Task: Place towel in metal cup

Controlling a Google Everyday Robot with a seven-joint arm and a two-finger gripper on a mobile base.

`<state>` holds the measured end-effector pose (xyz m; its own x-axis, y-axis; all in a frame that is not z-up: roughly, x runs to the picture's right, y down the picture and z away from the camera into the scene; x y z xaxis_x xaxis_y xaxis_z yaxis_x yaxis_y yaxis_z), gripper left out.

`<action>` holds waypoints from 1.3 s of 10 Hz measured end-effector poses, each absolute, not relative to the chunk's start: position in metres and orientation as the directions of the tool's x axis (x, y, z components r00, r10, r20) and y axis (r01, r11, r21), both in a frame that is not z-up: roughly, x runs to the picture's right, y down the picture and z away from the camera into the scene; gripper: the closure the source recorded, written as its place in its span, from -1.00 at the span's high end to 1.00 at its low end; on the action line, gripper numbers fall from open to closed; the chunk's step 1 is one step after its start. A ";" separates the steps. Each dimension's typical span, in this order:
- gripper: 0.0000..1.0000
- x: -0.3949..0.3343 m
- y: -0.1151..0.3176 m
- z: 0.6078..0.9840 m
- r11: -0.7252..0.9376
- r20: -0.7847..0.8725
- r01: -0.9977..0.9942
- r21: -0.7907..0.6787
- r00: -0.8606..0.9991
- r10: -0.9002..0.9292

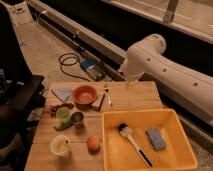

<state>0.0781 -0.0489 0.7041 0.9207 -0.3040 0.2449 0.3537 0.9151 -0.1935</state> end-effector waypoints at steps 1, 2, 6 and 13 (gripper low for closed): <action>0.30 0.054 -0.050 0.705 0.909 0.272 0.378 -0.175 0.906 -0.324; 0.30 0.025 -0.050 0.706 0.902 0.306 0.404 -0.152 0.887 -0.346; 0.30 -0.039 -0.050 0.710 0.897 0.394 0.425 -0.119 0.850 -0.351; 0.30 -0.060 -0.057 0.729 0.863 0.356 0.495 -0.102 0.828 -0.433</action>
<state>-0.0605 -0.0573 0.7289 0.8284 -0.4328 0.3556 0.4948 0.8630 -0.1023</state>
